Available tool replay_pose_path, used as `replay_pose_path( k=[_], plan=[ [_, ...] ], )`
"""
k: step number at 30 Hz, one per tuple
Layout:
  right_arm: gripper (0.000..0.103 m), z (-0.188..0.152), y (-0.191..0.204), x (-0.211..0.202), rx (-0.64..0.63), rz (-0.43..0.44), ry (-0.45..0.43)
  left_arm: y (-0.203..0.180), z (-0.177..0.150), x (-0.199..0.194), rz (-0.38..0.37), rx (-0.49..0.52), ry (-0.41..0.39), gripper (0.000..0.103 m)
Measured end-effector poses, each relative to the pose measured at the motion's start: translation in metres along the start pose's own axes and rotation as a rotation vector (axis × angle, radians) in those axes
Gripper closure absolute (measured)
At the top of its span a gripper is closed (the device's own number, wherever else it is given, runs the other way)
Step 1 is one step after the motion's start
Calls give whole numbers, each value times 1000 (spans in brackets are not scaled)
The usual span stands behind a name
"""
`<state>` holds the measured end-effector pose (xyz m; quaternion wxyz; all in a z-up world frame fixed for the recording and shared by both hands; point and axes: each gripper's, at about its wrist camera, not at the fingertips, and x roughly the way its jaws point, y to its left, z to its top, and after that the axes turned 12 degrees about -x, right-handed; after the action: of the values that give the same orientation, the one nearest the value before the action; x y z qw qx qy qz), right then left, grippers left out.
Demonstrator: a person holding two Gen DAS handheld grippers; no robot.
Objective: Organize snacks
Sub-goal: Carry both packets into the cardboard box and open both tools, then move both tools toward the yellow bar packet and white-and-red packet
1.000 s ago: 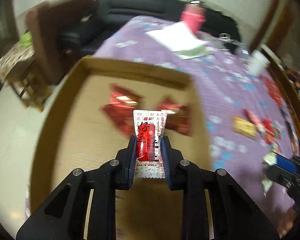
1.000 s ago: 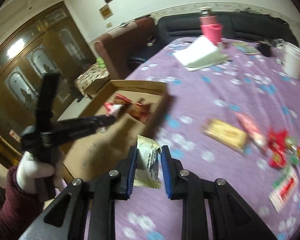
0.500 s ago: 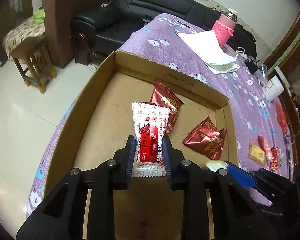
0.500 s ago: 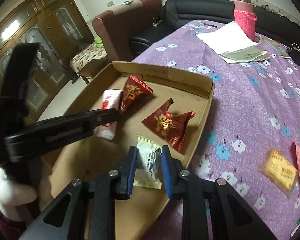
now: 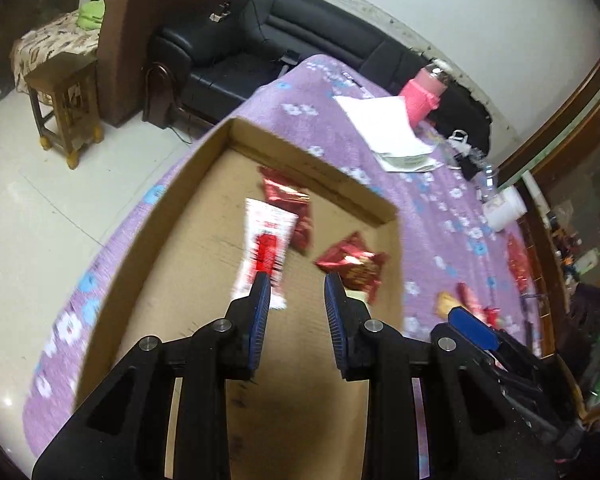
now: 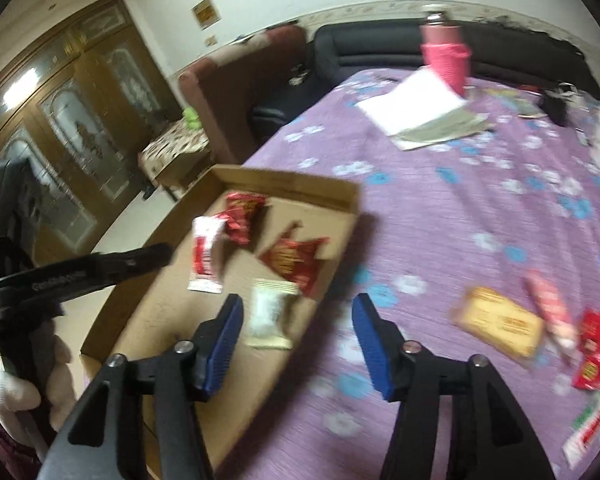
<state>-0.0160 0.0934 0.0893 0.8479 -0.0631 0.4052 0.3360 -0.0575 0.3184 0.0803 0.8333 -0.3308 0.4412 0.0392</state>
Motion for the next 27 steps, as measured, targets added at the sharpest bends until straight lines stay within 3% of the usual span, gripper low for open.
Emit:
replay_pose_path(
  k=[3,5,7,10,12,14,17,23,27],
  plan=[
    [37,-10,-31,-30,27,-79,-22,-13,-14,-14,-102,5,-19,53],
    [17,-21,-51,-56,18,-167,-56,-28,-28,-22,-145,42,-31,53],
    [6,-36,-71,-83,13,-276,-115,-41,-40,-24,-192,62,-23,53],
    [6,-60,-105,-111,56,-398,-138,-57,-59,-19,-243,59,21,53],
    [9,-73,-128,-115,121,-373,-84,-65,-73,-12,-264,57,60,53],
    [26,-81,-137,-112,150,-313,-66,-73,-89,-6,-271,67,90,53],
    [37,-75,-130,-92,108,-232,-43,-86,-111,-6,-236,125,81,53],
    [38,-37,-109,-32,32,-66,2,-86,-120,-21,-167,177,27,53],
    [38,-19,-110,12,16,-99,66,-73,-116,-32,-147,159,-4,53]
  ],
)
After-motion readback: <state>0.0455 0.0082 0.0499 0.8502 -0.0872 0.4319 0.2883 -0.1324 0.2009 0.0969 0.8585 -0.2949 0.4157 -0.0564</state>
